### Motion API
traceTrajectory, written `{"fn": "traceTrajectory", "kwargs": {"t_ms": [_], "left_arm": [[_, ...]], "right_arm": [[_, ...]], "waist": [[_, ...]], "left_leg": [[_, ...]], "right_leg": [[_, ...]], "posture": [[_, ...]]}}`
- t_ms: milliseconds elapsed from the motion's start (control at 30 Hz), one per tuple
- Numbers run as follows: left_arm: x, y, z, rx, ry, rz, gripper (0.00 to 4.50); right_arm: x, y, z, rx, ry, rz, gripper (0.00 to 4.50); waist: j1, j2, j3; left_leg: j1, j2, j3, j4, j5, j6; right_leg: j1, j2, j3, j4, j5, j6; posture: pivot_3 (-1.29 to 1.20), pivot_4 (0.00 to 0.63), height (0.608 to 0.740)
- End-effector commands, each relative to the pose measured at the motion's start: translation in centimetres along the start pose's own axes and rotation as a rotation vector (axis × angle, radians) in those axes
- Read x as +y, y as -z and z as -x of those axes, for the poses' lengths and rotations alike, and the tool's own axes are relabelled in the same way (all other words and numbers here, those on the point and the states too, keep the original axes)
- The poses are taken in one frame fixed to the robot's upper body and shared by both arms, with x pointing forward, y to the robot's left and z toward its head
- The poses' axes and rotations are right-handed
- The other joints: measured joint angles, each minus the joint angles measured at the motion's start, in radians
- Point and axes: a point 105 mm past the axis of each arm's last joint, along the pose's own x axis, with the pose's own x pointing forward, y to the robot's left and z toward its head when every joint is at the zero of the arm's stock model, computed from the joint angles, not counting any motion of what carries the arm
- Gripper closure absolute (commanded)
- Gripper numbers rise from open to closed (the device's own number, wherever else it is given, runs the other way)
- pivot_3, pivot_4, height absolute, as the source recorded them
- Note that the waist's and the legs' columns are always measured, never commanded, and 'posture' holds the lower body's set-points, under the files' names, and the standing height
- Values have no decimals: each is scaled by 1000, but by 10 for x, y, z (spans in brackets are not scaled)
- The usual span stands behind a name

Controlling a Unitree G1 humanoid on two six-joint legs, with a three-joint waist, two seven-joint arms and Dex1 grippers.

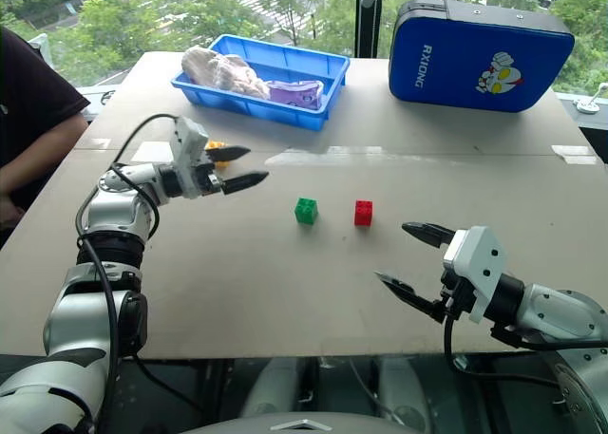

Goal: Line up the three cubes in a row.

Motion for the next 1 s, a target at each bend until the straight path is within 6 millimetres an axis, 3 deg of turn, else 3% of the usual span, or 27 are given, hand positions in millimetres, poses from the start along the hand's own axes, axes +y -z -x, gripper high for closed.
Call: {"fn": "traceTrajectory", "kwargs": {"t_ms": [33, 233, 567, 733, 833, 1000], "left_arm": [[39, -6, 11, 35, -450, 15, 15], [50, 13, 13, 124, -661, 89, 15], [66, 15, -10, 166, -694, 77, 15], [70, 20, -12, 183, -703, 74, 15], [69, 23, -14, 183, -697, 73, 797], [69, 24, -13, 176, -688, 38, 3165]], "right_arm": [[-1, -7, -4, -38, -14, 31, 456], [-4, -11, -9, -69, -46, 30, 456], [-12, -23, -8, -136, 1, 40, 456], [-13, -33, -7, -192, 31, 32, 456], [-12, -37, -8, -214, 37, 31, 456], [-11, -40, -8, -229, 42, 25, 456]], "waist": [[1, 0, 0], [-3, 0, 0], [-2, -1, 0], [-3, -1, 0], [-3, -1, 0], [-3, -1, 0]], "left_leg": [[2, -1, -1, 0, 0, 0], [5, -1, -1, 0, 0, 0], [4, -3, 1, 0, 0, 0], [3, -3, 2, 0, 0, 0], [3, -3, 2, 0, 0, 0], [3, -2, 2, 0, 0, 0]], "right_leg": [[3, 0, -1, -1, 0, 0], [5, 0, -1, -1, 0, 1], [5, 1, -3, -2, 1, -1], [5, 1, -3, -2, 1, -1], [5, 1, -4, -2, 1, -1], [5, 0, -4, -2, 1, -1]], "posture": [[0, 150, 740], [0, 150, 740], [0, 150, 740], [0, 150, 740], [0, 150, 740], [0, 150, 740]]}}
